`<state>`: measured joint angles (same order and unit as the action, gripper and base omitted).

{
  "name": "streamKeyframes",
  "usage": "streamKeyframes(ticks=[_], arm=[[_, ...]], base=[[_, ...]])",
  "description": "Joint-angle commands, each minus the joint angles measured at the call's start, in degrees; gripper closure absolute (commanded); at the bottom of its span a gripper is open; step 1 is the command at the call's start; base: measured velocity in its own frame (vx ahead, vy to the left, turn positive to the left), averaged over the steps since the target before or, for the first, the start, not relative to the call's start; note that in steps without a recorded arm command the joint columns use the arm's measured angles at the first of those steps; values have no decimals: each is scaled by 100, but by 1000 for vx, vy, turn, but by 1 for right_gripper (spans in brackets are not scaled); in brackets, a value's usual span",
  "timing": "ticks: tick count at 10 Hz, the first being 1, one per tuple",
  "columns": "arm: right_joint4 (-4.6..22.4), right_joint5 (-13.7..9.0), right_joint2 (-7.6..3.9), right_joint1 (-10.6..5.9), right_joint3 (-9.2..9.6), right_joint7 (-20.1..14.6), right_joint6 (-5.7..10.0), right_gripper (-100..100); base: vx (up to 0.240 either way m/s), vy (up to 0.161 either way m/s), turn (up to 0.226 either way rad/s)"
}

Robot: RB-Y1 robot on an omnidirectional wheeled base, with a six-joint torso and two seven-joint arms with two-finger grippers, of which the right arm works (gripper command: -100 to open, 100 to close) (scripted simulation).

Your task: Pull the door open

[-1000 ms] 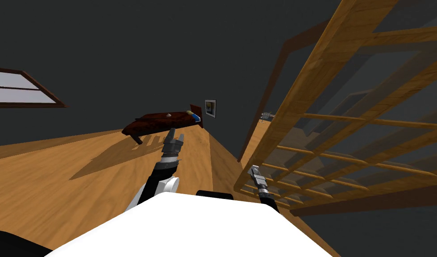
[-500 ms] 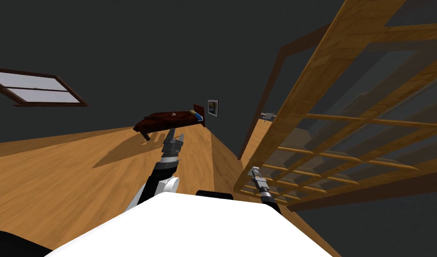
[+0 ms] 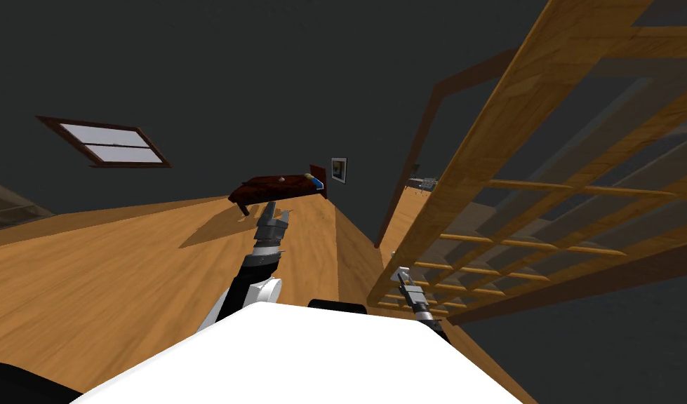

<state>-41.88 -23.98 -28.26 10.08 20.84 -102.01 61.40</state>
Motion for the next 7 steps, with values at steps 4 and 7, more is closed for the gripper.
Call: streamKeyframes(ticks=[4,7], arm=[[116,52,-71,57,108,-123,219,100],[215,92,-142,97,193,-226,417,100]], base=[[-167,-53,130],[-200,-57,148]])
